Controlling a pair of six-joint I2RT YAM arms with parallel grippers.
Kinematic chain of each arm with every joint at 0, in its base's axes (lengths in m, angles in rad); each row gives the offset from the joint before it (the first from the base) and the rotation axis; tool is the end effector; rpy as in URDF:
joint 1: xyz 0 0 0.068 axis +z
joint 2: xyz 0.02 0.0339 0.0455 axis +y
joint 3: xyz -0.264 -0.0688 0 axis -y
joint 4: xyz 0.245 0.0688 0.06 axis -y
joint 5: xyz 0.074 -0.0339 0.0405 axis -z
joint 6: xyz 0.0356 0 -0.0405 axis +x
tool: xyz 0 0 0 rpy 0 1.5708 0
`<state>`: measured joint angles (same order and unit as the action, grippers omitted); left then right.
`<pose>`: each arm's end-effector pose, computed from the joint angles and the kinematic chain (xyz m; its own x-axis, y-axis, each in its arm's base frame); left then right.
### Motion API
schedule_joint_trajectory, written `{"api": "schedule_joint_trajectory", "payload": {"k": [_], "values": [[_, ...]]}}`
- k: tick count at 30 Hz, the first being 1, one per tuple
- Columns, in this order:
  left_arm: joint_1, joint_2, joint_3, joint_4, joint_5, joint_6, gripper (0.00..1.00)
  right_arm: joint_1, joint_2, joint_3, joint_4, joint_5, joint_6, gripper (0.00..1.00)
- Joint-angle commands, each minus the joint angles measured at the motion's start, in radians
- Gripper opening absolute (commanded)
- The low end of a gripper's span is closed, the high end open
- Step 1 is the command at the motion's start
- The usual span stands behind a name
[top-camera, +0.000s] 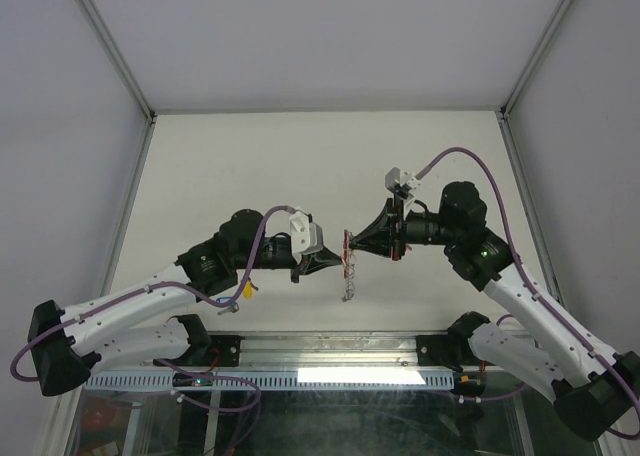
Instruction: Put the keys on the keyring
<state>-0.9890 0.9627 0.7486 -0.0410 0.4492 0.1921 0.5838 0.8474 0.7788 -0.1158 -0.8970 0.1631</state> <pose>0.1102 -0.1956 0.3100 0.0517 0.2344 -0.9708 0.9919 0.1011 0.0772 0.1418 0.1270 0.3368 -0.3109 -0.0839 -0.9467 -0.9470 0.1123 0.3010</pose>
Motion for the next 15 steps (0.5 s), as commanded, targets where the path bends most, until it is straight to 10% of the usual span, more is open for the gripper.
{"api": "schedule_joint_trajectory", "payload": {"k": [1,15], "values": [[-0.009,-0.012,0.036,0.032,-0.014,-0.008,0.0,-0.004,-0.042,0.006,0.064,0.015,0.002,0.0],[-0.008,-0.044,-0.078,0.011,-0.253,-0.108,0.0,-0.004,-0.087,-0.009,-0.008,0.075,-0.092,0.0]]}}
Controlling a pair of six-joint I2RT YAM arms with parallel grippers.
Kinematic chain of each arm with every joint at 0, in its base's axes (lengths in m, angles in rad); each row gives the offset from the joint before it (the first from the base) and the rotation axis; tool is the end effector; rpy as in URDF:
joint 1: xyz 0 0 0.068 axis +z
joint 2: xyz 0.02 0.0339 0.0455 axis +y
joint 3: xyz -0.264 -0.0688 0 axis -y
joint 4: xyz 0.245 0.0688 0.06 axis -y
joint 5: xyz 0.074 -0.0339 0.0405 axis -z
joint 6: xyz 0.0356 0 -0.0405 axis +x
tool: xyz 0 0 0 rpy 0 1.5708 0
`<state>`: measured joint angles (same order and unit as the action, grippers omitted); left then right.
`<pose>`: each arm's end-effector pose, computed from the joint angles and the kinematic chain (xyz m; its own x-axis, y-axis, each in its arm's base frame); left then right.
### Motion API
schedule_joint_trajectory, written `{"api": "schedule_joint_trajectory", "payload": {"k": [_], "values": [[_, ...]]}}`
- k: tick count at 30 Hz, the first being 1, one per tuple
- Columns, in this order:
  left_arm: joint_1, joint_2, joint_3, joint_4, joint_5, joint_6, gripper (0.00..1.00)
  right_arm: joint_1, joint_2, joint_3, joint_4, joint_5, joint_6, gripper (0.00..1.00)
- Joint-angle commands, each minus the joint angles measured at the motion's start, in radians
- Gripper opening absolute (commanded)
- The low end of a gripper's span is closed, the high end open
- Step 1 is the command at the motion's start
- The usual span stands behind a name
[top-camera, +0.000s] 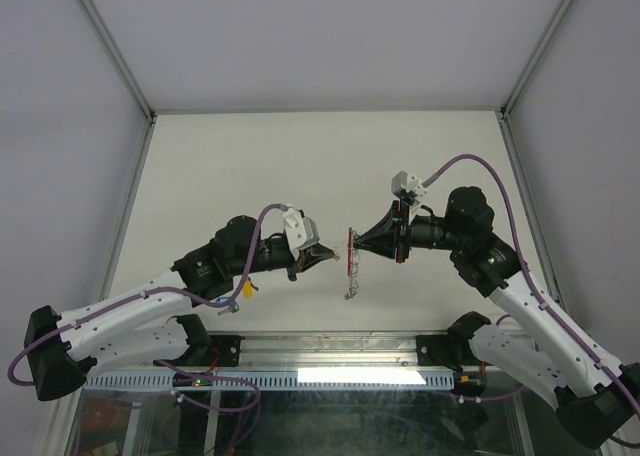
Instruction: Put the keys on the keyring
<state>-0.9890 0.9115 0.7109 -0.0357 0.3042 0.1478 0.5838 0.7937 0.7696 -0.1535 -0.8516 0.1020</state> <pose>0.1094 -0.1857 0.3069 0.0137 0.2348 -0.9719 0.9657 0.2491 0.0738 0.1331 0.1200 0.3386 -0.2465 -0.0825 -0.9656 -0.9609 0.1507 0.2324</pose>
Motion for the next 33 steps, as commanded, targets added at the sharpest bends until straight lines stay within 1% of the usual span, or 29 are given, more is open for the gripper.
{"api": "schedule_joint_trajectory", "payload": {"k": [1,4,7,11,14,18,21,25,28,30,31,33], "values": [[-0.008,0.016,-0.049,-0.003,-0.125,-0.078,0.0,-0.004,-0.037,-0.002,0.029,0.032,-0.033,0.0],[-0.008,0.048,-0.068,-0.027,-0.192,-0.111,0.0,-0.003,-0.041,-0.008,0.032,0.033,-0.035,0.0],[-0.008,0.081,-0.083,-0.033,-0.237,-0.136,0.05,-0.004,-0.046,-0.015,0.041,0.031,-0.035,0.0],[-0.008,0.121,-0.096,-0.019,-0.241,-0.159,0.07,-0.002,-0.064,-0.042,0.086,0.017,-0.03,0.0],[-0.008,0.134,-0.107,0.004,-0.238,-0.167,0.12,-0.002,-0.093,-0.079,0.141,0.025,-0.014,0.0],[-0.009,0.126,-0.113,0.018,-0.239,-0.168,0.17,-0.002,-0.138,-0.117,0.2,0.115,0.052,0.0],[-0.008,0.092,-0.105,0.03,-0.219,-0.162,0.24,-0.002,-0.171,-0.142,0.228,0.14,0.015,0.0],[-0.008,0.016,-0.088,0.087,-0.164,-0.135,0.39,-0.002,-0.185,-0.196,0.307,0.096,-0.072,0.0],[-0.008,-0.034,-0.073,0.128,-0.16,-0.124,0.54,-0.002,-0.185,-0.249,0.441,0.037,-0.106,0.0],[-0.008,-0.054,-0.053,0.133,-0.196,-0.132,0.68,-0.001,-0.195,-0.291,0.515,-0.028,-0.184,0.0],[-0.008,-0.061,-0.043,0.131,-0.209,-0.134,0.72,0.0,-0.203,-0.311,0.553,-0.068,-0.239,0.0],[-0.008,-0.073,-0.028,0.129,-0.192,-0.113,0.77,0.001,-0.216,-0.348,0.644,-0.096,-0.301,0.0]]}}
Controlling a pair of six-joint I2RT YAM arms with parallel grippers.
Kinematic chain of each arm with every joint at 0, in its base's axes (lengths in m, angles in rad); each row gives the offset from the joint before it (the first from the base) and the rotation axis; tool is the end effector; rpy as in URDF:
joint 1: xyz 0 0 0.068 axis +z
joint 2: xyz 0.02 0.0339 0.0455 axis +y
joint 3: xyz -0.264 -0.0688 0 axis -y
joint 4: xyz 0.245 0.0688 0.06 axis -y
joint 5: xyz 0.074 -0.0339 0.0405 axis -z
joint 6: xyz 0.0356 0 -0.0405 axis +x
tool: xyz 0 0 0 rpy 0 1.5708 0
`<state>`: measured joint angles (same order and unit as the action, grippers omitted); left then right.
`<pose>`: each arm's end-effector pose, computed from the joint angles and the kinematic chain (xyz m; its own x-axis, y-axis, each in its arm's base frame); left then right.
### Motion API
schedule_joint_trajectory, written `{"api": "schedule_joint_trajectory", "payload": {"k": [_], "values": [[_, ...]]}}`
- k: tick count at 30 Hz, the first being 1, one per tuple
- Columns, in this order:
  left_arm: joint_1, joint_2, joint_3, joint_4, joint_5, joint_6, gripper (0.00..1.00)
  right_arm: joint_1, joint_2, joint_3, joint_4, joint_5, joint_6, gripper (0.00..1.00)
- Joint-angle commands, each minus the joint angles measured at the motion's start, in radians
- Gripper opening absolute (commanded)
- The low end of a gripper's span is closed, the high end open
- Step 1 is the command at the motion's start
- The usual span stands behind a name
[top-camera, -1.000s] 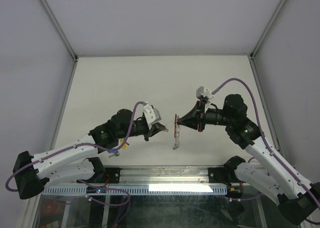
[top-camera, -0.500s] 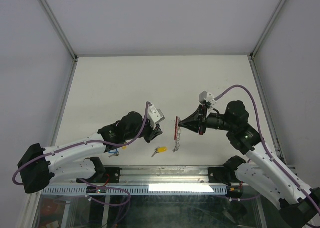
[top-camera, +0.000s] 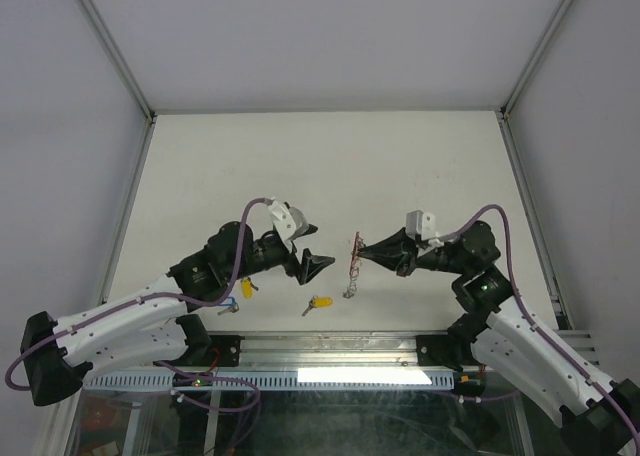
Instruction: Put the keys on the keyring
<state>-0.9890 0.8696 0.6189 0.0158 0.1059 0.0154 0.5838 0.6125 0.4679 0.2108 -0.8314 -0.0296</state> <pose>0.1113 -0.1761 0.2871 -0.1142 0.2015 -0.9728 0.8892 0.4575 -0.0096 0.1130 0.1062 0.2958 0.0844 0.0318 -0.9959 -0.9845 0.1569 -0.0784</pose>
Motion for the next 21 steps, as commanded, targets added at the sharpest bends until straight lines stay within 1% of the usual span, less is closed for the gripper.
{"api": "schedule_joint_trajectory", "payload": {"k": [1,2,4,7,11,18,19,21], "values": [[-0.008,-0.037,0.068,0.076,0.029,0.035,0.8,0.001,-0.035,-0.057,0.321,-0.121,-0.185,0.0],[-0.008,-0.043,0.071,0.076,0.068,0.048,0.82,0.001,-0.03,-0.061,0.346,-0.133,-0.207,0.0],[-0.008,-0.048,0.075,0.08,0.099,0.064,0.83,0.001,-0.005,-0.061,0.392,-0.154,-0.237,0.0],[-0.008,-0.04,0.089,0.085,0.133,0.079,0.83,0.002,0.046,-0.06,0.478,-0.189,-0.241,0.0],[-0.008,-0.036,0.1,0.099,0.227,0.137,0.8,0.002,0.088,-0.049,0.537,-0.227,-0.261,0.0],[-0.008,-0.064,0.096,0.136,0.275,0.213,0.79,0.002,0.108,-0.008,0.439,-0.271,-0.424,0.0],[-0.008,-0.068,0.094,0.139,0.269,0.225,0.76,0.002,0.109,-0.001,0.421,-0.274,-0.442,0.0],[-0.008,-0.075,0.081,0.14,0.292,0.289,0.68,0.003,0.108,0.009,0.398,-0.274,-0.463,0.0]]}}
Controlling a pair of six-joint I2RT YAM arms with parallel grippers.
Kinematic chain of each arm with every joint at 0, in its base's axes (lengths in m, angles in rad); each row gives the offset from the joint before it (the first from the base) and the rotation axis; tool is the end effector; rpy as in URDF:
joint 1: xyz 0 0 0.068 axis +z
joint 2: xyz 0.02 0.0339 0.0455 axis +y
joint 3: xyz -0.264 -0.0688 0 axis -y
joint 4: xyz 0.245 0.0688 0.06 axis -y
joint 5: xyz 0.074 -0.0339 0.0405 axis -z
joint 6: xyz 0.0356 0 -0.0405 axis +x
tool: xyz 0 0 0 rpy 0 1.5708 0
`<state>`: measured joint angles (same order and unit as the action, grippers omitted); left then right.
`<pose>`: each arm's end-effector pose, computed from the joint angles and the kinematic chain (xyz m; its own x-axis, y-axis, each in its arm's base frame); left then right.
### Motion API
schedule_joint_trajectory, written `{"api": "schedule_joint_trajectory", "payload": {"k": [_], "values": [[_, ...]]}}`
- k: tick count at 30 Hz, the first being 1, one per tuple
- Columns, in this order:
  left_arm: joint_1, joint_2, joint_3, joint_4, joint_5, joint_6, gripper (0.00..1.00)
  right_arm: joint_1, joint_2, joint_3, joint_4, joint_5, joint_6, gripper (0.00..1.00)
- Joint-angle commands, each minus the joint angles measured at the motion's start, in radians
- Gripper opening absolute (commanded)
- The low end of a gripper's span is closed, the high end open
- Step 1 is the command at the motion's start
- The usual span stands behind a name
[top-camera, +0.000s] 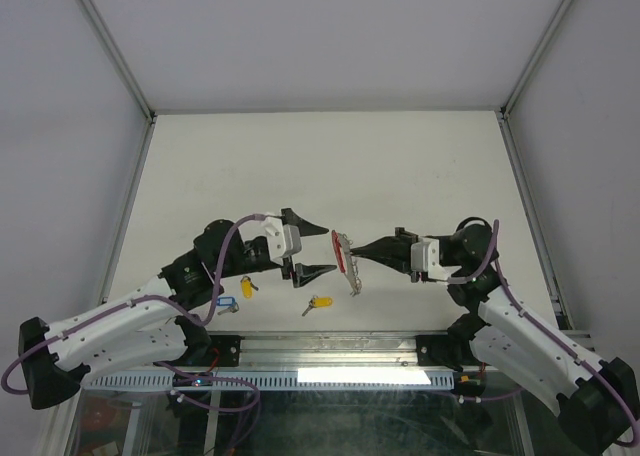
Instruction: Put the keys on the keyring
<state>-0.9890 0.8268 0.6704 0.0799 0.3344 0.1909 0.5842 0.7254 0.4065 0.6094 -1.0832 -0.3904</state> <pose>0.1001 -0.1734 0.3206 0.1426 0.1093 -0.9837 0.9594 0.2291 0.1646 0.1168 0.1149 0.2948 0.5880 0.1750 -0.7897 -0.8010 -0.0102 -0.5986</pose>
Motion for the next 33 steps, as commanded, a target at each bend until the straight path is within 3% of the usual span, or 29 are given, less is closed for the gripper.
{"api": "schedule_joint_trajectory", "payload": {"k": [1,7,9,19,33], "values": [[-0.008,-0.037,0.02,0.076,0.077,0.151,0.65,0.002,-0.006,0.074,-0.014,-0.025,-0.115,0.0],[-0.01,-0.044,-0.019,0.116,0.157,0.31,0.42,0.002,-0.006,0.097,-0.069,-0.036,-0.169,0.0],[-0.01,-0.037,-0.017,0.13,0.168,0.328,0.4,0.002,-0.007,0.103,-0.076,-0.036,-0.182,0.0],[-0.024,-0.003,-0.017,0.163,0.126,0.373,0.4,0.004,-0.025,0.131,-0.125,-0.056,-0.299,0.0],[-0.031,0.019,-0.089,0.272,0.088,0.345,0.4,0.005,-0.03,0.278,-0.673,-0.081,-0.91,0.0]]}}
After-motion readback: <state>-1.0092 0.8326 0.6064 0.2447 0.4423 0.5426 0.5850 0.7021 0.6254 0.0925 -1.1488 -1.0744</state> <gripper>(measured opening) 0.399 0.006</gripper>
